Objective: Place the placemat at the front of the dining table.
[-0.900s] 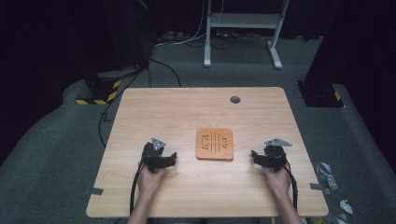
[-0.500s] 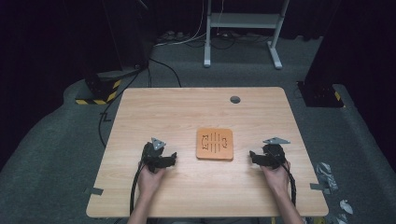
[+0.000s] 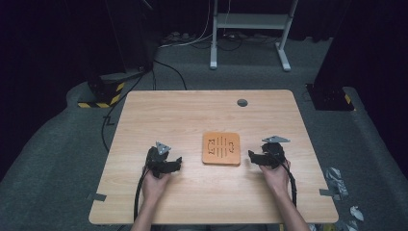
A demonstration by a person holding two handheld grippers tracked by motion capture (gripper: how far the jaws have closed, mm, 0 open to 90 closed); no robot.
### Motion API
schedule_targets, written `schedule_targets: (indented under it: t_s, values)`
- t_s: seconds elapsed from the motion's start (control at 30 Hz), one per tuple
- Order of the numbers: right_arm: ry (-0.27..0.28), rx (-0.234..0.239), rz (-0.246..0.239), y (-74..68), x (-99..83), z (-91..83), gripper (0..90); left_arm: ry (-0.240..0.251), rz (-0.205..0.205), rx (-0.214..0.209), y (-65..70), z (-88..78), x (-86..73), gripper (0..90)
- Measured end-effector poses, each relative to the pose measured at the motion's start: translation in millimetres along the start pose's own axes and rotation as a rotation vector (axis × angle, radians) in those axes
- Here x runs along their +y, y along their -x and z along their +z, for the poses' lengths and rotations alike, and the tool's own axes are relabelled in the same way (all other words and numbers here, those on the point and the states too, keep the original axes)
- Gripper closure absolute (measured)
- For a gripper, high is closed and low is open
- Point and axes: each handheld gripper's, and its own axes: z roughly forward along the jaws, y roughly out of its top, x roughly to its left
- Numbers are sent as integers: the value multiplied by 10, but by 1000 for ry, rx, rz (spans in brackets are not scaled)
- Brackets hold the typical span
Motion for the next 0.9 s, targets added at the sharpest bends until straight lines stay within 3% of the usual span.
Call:
schedule_targets:
  t_s: [0.27,0.43,0.9]
  values:
    - [-13,5,5,-133,136,123,198,0,-1,0,1,0,0,217]
    - [7,0,17,-181,164,163,203,0,-1,0,1,0,0,217]
    - [-8,6,34,-200,156,242,205,0,-2,1,1,0,0,217]
